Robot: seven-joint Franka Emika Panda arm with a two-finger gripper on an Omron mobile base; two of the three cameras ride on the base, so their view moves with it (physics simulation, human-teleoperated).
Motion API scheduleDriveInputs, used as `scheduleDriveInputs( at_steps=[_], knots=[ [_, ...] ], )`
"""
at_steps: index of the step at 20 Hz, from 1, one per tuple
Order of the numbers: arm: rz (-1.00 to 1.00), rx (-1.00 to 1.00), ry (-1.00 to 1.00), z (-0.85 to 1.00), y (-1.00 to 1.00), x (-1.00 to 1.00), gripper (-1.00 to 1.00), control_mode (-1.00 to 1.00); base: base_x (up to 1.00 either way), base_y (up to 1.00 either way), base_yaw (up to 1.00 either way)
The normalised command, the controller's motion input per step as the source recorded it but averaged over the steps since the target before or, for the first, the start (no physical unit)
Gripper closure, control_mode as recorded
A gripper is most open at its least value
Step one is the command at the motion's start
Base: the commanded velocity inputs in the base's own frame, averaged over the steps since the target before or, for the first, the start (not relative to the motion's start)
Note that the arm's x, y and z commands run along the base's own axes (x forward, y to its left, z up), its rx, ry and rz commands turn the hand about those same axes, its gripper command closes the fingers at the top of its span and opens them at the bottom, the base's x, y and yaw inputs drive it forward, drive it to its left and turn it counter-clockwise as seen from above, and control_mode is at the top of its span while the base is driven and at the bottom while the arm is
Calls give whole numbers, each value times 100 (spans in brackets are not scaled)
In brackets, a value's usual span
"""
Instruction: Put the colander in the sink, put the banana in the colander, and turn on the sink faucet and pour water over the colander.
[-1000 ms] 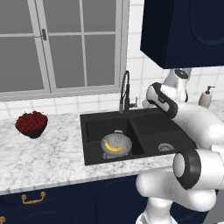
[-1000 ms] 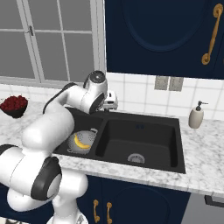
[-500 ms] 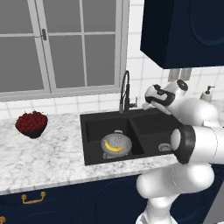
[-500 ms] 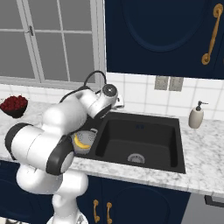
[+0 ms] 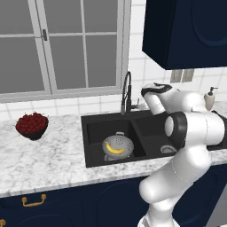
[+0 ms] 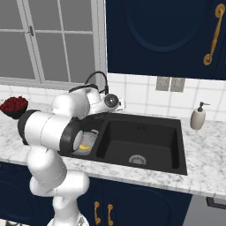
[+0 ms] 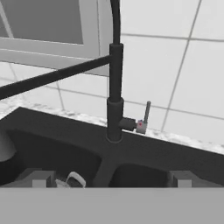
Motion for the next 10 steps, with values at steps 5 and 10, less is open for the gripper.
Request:
scheduleDriveInputs(
  at_steps=[5,10],
  knots=[
    [0,2,-1,-8,0,39,-100,-100,0,0,0],
    [-1,2,-2,-12,0,37,-100,-100,0,0,0]
  ],
)
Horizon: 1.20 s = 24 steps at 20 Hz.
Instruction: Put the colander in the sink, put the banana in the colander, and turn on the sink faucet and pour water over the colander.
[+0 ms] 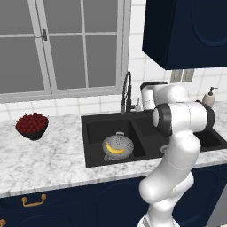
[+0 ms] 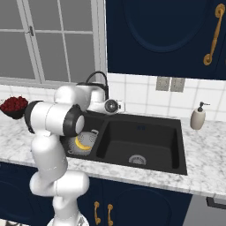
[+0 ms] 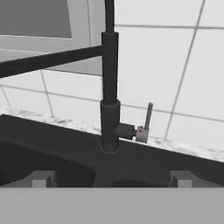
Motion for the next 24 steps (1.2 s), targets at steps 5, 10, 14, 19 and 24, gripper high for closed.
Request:
scheduleDriveInputs(
  at_steps=[5,10,14,19,24],
  knots=[
    [-8,5,0,0,-3,24,-100,-100,0,0,0],
    [-5,9,-3,0,-6,27,-100,-100,0,0,0],
    [-2,11,-6,0,0,49,-100,-100,0,0,0],
    [0,10,-1,0,-15,32,-100,-100,0,0,0],
    [0,4,0,-2,-9,18,-100,-100,0,0,0]
  ],
)
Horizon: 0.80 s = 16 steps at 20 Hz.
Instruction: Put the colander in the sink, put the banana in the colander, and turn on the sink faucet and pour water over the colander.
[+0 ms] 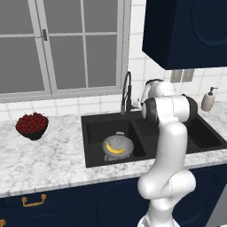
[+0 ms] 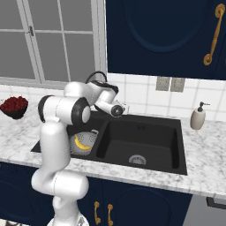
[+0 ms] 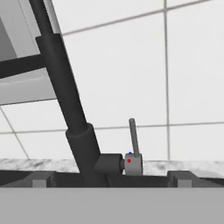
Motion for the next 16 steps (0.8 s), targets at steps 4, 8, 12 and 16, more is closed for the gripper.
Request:
scheduleDriveInputs(
  at_steps=[4,8,12,16],
  knots=[
    [0,3,0,-3,-4,19,-100,-100,0,0,0],
    [0,2,0,-9,-3,20,-100,-100,0,0,0],
    [0,0,0,-9,0,22,-100,-100,0,0,0],
    [0,0,-1,-3,-1,21,-100,-100,0,0,0]
  ],
)
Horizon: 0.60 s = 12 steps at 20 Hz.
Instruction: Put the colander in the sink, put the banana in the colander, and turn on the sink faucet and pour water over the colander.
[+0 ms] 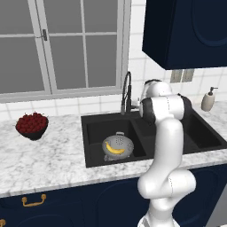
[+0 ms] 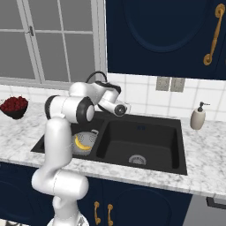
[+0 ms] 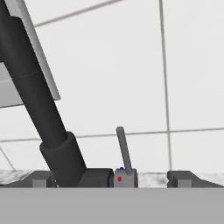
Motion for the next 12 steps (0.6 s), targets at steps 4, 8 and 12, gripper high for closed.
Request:
scheduleDriveInputs(
  at_steps=[4,8,12],
  knots=[
    [0,0,0,-1,-5,23,-100,-100,0,0,0],
    [0,0,0,-3,0,23,-100,-100,0,0,0],
    [0,0,0,0,0,16,-100,-100,0,0,0]
  ],
)
